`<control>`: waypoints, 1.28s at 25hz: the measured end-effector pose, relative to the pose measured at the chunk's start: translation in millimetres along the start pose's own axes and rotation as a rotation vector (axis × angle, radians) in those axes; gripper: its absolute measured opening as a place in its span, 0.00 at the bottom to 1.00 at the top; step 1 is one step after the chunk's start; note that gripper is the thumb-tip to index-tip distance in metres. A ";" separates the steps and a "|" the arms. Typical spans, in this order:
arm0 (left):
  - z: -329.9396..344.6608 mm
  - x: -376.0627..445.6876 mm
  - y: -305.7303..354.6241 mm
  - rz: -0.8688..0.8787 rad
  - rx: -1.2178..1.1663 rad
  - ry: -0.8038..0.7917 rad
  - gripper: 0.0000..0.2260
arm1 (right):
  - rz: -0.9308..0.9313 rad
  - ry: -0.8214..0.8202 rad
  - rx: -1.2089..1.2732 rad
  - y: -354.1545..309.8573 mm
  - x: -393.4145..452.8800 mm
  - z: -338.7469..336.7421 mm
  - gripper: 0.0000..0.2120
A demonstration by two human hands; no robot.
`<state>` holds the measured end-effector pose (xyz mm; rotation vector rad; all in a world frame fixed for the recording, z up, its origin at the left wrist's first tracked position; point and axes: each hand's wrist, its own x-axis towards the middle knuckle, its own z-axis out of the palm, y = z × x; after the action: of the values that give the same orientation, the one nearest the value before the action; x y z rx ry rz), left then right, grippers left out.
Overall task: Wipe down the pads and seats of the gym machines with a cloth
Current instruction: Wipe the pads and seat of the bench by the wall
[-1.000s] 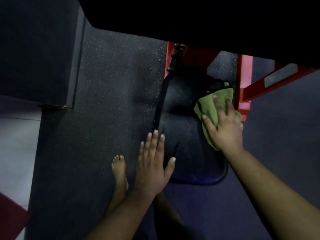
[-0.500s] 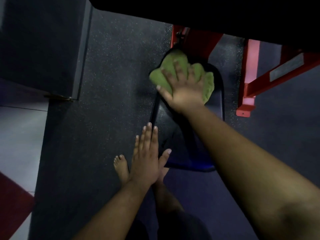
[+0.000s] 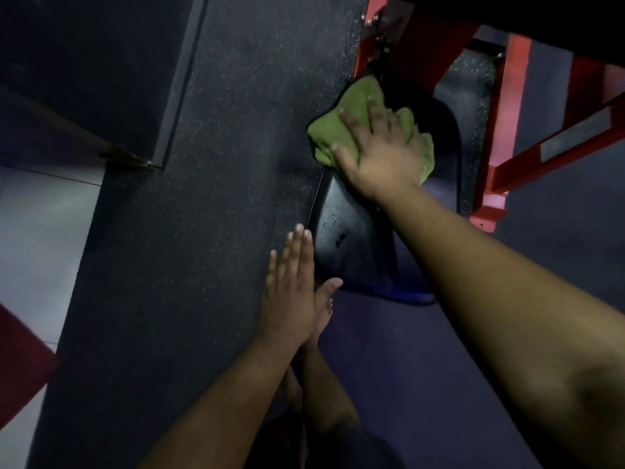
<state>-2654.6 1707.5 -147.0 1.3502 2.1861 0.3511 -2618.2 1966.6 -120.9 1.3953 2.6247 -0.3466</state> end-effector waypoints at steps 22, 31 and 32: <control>8.8 10.0 54.5 -0.100 0.024 0.142 0.33 | 0.095 -0.037 0.277 125.4 -191.4 18.9 0.34; 27.2 37.9 86.0 -0.235 0.305 0.284 0.35 | 0.165 0.013 0.309 148.8 28.0 -10.9 0.31; 26.3 39.0 86.6 -0.240 0.308 0.271 0.35 | 0.140 0.023 0.267 145.0 25.2 -10.0 0.31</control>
<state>-2588.9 1780.5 -138.8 1.2305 2.6844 0.1124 -2512.1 2067.8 -136.6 1.6604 2.5526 -0.6867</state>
